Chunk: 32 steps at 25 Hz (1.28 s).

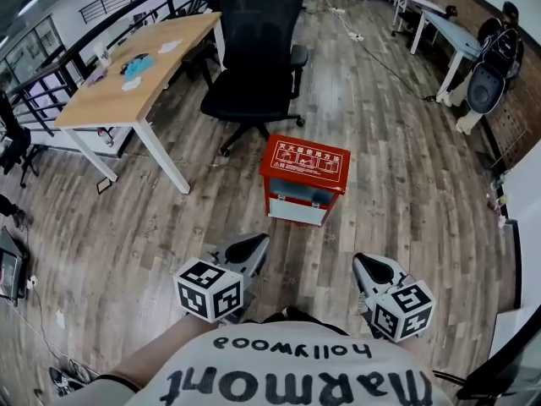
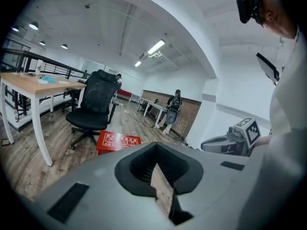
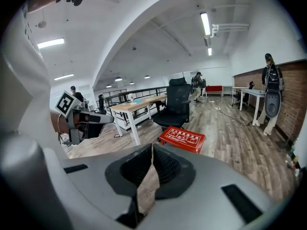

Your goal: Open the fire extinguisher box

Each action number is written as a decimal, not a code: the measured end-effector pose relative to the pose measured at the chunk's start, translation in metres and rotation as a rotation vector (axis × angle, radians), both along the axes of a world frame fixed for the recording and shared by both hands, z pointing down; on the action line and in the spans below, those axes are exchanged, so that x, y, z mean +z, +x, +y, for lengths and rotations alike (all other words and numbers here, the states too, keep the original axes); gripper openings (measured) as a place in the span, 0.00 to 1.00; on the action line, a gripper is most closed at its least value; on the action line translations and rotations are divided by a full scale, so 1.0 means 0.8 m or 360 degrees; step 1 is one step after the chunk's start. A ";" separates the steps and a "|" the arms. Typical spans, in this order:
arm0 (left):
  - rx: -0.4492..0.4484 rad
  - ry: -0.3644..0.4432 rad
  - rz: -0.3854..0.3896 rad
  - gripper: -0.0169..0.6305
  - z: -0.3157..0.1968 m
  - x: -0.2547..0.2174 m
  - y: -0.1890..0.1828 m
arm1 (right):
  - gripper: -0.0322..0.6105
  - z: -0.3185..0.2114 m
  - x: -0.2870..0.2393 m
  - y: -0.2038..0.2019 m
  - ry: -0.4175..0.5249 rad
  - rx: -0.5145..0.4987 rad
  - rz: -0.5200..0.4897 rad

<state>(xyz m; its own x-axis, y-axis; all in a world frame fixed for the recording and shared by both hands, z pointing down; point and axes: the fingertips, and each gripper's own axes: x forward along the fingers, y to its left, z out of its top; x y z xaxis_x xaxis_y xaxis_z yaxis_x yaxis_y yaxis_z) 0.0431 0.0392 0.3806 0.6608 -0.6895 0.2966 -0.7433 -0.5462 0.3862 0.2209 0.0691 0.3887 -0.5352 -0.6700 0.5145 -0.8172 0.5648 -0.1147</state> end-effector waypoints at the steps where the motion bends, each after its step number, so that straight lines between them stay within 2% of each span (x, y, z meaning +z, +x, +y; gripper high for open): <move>1: -0.0019 -0.0007 -0.0001 0.04 -0.002 0.003 0.001 | 0.07 -0.003 0.003 0.002 -0.0006 -0.0014 0.0000; 6: -0.0092 -0.0036 -0.0003 0.04 -0.013 0.009 0.005 | 0.07 -0.014 0.013 0.012 -0.0037 -0.0052 -0.0017; 12: -0.0081 -0.0055 -0.0063 0.04 -0.020 0.012 0.008 | 0.07 -0.021 0.022 0.013 -0.0077 -0.0053 -0.0047; 18: -0.0061 -0.0064 -0.0073 0.04 -0.048 0.015 -0.003 | 0.07 -0.050 0.026 0.004 -0.0079 -0.0024 -0.0028; 27: 0.0046 -0.0024 -0.0068 0.04 -0.142 -0.001 -0.031 | 0.07 -0.128 0.009 -0.009 -0.0045 0.0114 0.0008; 32: 0.0107 0.0025 -0.0075 0.04 -0.201 -0.012 -0.053 | 0.07 -0.173 0.004 -0.040 -0.0026 0.0132 0.0025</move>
